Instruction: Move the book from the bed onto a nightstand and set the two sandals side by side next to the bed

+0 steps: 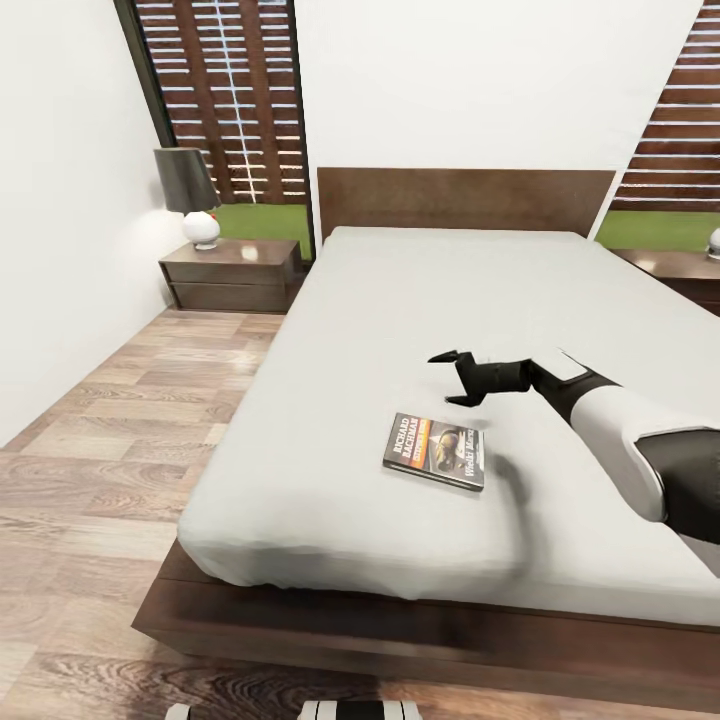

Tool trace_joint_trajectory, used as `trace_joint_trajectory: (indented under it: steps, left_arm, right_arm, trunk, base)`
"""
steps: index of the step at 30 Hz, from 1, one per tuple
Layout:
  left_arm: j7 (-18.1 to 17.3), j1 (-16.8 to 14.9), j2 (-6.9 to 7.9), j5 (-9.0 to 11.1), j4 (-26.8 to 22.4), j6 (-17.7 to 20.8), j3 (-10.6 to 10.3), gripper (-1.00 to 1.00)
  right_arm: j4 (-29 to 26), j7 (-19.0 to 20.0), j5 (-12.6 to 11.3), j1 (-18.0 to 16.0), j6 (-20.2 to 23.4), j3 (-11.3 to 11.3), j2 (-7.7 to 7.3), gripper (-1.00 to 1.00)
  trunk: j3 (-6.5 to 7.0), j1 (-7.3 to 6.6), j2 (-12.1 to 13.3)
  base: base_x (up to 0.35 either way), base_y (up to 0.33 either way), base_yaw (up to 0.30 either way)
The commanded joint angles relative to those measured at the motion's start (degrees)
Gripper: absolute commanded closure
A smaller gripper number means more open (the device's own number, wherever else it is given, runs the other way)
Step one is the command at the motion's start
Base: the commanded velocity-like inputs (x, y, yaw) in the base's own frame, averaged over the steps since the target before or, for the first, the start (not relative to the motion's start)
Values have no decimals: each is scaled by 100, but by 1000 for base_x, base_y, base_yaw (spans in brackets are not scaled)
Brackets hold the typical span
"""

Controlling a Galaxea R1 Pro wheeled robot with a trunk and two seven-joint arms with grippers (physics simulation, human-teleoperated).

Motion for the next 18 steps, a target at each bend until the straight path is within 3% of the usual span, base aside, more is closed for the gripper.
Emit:
trace_joint_trajectory:
  steps: [1, 9, 12, 18]
  left_arm:
    - [-20, -1, 1, -23, -2, 61, 23, -100]
    - [-31, -1, 1, -23, -2, 50, 23, -100]
    - [-28, -1, 1, -24, -2, 45, 23, -100]
    - [-40, -1, -6, -24, -2, 29, 17, -100]
  right_arm:
    - [2, 76, 43, 4, 14, 46, -4, -100]
    - [0, 320, 385, 141, -7, 50, -3, -100]
    - [-1, 519, 674, 230, -16, 51, -3, -100]
    - [2, 879, 1031, 276, -25, 43, -8, -100]
  trunk:
    - [-4, -1, -2]
    - [-4, -1, -2]
    - [-4, -1, -2]
    - [-4, -1, -2]
  base:
    - [0, 0, 0]
    - [0, 0, 0]
    - [0, 0, 0]
    - [0, 0, 0]
